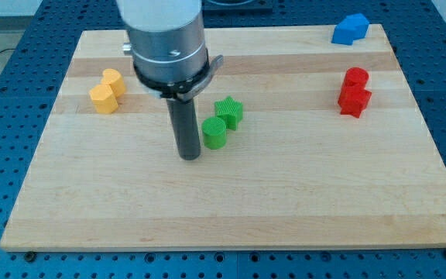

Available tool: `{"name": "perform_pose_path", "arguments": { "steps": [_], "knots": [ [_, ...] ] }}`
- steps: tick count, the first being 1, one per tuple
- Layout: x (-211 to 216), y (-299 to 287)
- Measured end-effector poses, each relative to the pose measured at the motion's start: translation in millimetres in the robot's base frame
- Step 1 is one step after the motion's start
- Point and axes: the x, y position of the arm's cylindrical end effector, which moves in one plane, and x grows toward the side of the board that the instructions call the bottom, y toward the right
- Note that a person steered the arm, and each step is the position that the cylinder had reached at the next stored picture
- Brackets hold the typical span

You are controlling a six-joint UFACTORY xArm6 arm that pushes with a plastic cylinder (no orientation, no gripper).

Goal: Slightly push the green circle into the green star

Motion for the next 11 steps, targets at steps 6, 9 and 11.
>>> {"name": "perform_pose_path", "arguments": {
  "steps": [6, 9, 11],
  "knots": [
    [-22, 58],
    [31, 19],
    [-21, 28]
  ]
}}
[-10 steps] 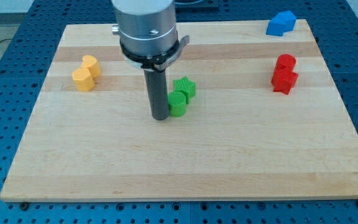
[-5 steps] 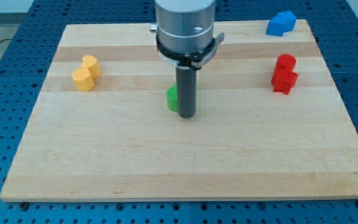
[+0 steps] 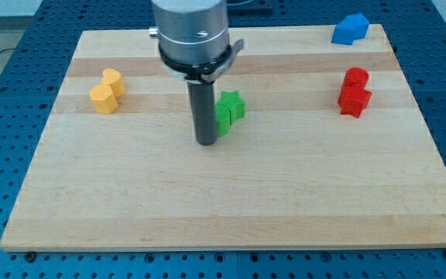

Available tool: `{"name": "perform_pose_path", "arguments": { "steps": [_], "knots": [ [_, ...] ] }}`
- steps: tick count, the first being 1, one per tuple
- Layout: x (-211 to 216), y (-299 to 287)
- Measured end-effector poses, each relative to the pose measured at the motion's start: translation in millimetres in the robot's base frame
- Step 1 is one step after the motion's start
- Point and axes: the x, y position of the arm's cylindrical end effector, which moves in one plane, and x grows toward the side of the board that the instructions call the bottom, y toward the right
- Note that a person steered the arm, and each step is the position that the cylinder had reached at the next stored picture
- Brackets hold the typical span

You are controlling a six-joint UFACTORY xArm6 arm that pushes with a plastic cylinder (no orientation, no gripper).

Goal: Slightly push the green circle into the green star

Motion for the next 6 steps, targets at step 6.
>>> {"name": "perform_pose_path", "arguments": {
  "steps": [6],
  "knots": [
    [-23, 34]
  ]
}}
